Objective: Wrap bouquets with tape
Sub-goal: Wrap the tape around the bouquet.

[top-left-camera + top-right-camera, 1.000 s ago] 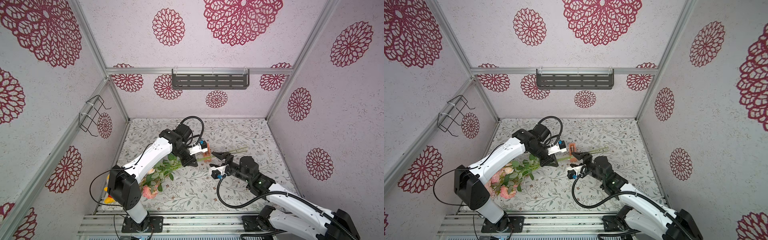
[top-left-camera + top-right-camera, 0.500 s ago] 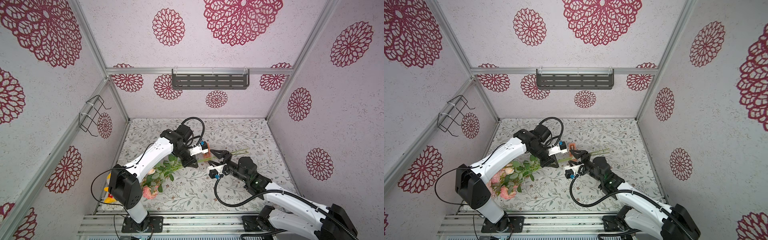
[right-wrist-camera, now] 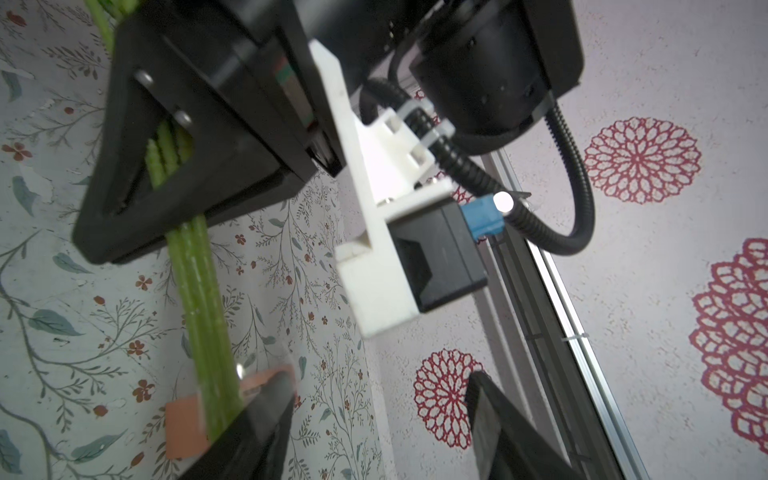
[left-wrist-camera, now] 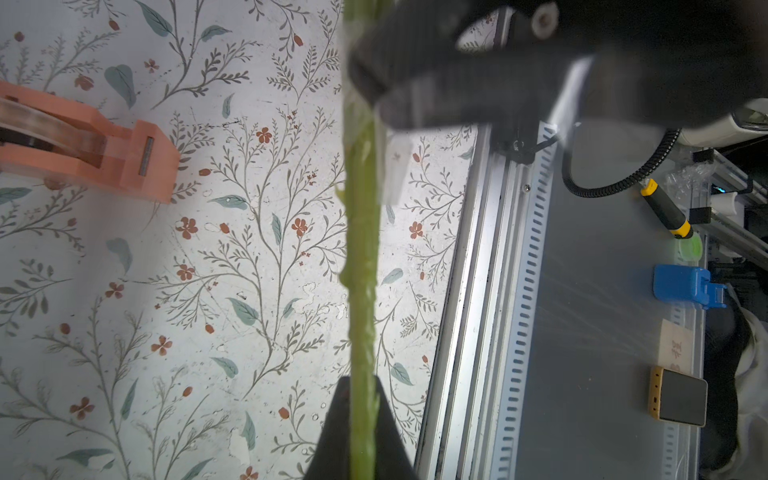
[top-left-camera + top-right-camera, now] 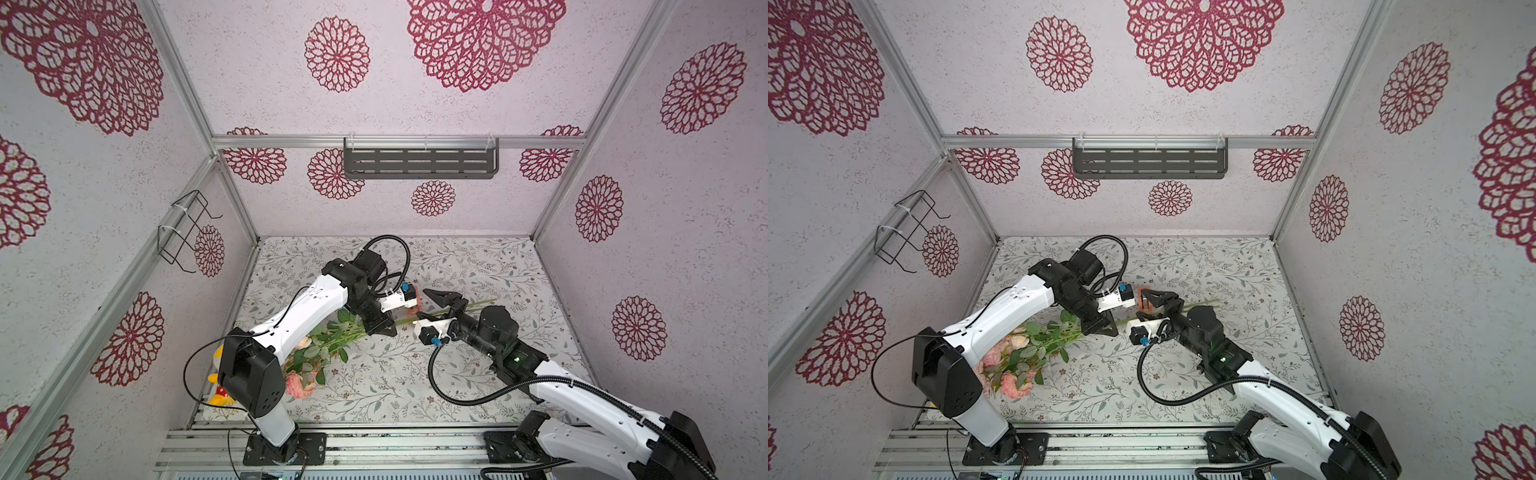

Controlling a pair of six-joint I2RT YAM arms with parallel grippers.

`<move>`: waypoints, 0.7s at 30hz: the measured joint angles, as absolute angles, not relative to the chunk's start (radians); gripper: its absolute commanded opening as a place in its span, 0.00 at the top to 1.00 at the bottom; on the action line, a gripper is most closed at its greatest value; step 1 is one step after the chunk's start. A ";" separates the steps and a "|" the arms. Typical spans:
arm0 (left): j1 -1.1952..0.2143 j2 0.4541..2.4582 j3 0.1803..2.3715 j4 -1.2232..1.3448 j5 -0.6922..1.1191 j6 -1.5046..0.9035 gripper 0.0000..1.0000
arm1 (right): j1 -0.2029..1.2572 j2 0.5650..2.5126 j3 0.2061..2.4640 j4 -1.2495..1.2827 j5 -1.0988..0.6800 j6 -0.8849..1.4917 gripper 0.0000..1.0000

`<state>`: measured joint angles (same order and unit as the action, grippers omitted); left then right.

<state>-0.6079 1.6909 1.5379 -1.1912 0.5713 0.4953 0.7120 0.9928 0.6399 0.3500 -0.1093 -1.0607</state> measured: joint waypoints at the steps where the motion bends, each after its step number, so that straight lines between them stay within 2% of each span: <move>1: -0.608 1.691 1.538 -1.192 0.572 0.497 1.00 | 0.691 0.987 0.648 0.331 -0.109 -1.042 0.30; 8: -0.608 1.691 1.538 -1.193 0.585 0.505 1.00 | 0.601 0.949 0.743 0.150 -0.077 -0.956 0.30; 12: -0.608 1.692 1.538 -1.196 0.594 0.509 1.00 | 0.601 0.853 0.761 0.042 -0.093 -0.909 0.36; 17: -0.608 1.701 1.540 -1.211 0.600 0.513 1.00 | 0.620 0.704 0.743 -0.060 -0.292 -0.904 0.45; 21: -0.608 1.724 1.569 -1.236 0.605 0.514 1.00 | 0.708 0.698 0.718 -0.112 -0.425 -0.966 0.46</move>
<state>-0.6079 1.7237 1.5688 -1.2358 0.6052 0.5144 0.7078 0.6983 0.7181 -0.1120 -0.4248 -0.9657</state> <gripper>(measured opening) 0.071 0.545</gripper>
